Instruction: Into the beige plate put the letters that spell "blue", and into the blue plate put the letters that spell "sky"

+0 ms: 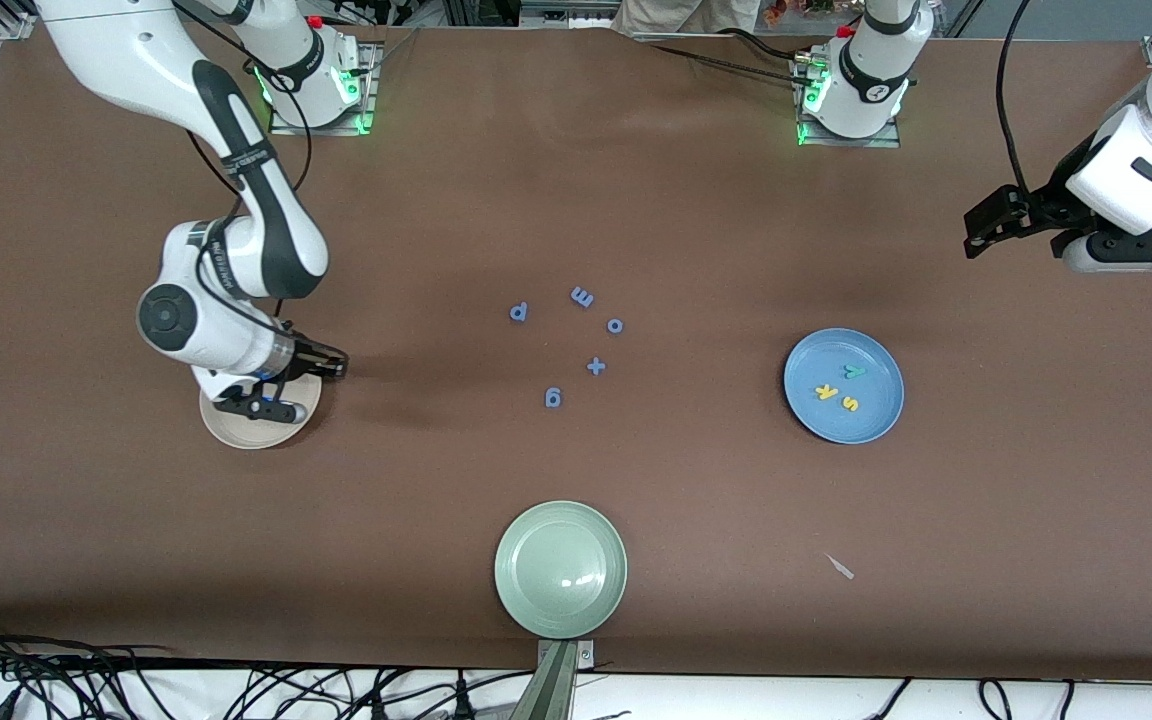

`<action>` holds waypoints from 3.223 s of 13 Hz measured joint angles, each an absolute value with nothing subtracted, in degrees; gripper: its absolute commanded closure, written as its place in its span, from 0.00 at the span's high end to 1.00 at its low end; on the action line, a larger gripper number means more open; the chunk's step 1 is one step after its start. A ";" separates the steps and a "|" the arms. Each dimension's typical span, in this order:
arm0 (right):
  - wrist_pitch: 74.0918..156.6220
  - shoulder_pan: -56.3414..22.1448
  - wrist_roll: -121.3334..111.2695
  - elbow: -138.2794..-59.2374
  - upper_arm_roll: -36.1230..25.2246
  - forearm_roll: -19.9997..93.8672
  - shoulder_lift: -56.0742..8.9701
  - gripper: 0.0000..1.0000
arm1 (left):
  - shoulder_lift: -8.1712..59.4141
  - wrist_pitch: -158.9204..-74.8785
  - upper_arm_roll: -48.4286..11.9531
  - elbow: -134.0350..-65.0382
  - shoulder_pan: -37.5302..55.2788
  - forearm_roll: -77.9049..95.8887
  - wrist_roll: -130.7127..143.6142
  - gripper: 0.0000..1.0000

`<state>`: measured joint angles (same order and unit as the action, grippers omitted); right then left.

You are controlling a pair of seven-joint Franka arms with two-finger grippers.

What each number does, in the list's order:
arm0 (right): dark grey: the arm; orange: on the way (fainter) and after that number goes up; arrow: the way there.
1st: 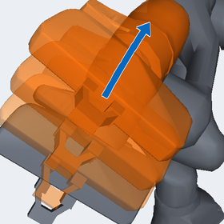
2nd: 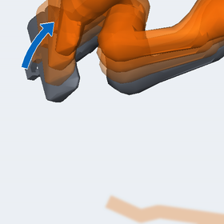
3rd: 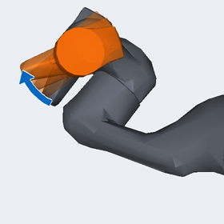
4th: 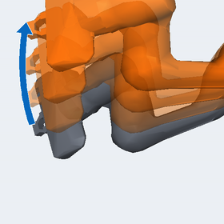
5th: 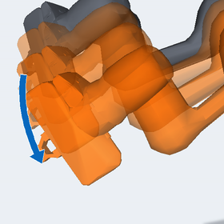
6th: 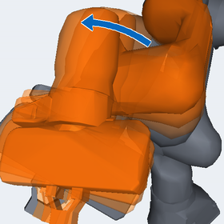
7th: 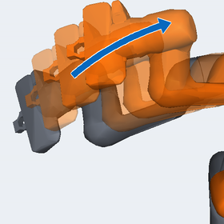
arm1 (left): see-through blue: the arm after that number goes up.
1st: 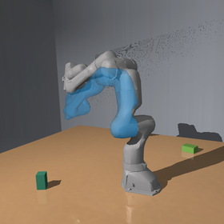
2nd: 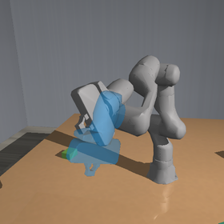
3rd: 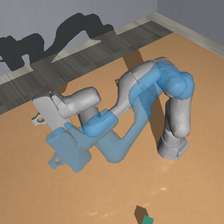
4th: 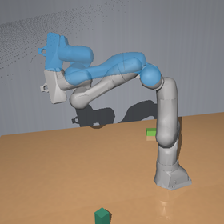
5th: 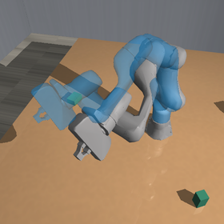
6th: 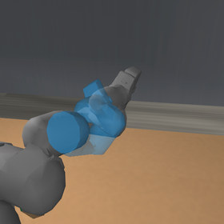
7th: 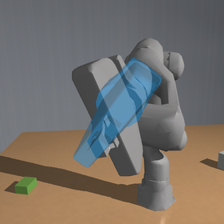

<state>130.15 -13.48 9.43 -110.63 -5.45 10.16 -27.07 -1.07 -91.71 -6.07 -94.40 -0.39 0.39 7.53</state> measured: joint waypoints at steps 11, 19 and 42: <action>124.84 -13.10 -1.01 -106.49 -11.57 7.98 -27.50 0.90 | -1.07 -91.71 -6.07 -94.40 -0.39 0.39 7.53 1.00; 113.31 -14.02 1.54 -97.36 -11.56 7.98 -25.09 0.99 | -1.06 -91.71 -6.07 -94.41 -0.39 0.39 7.53 1.00; 93.52 -6.12 2.34 -94.24 -4.32 -0.92 -1.97 1.00 | -1.05 -91.71 -6.06 -94.43 -0.40 0.39 7.53 1.00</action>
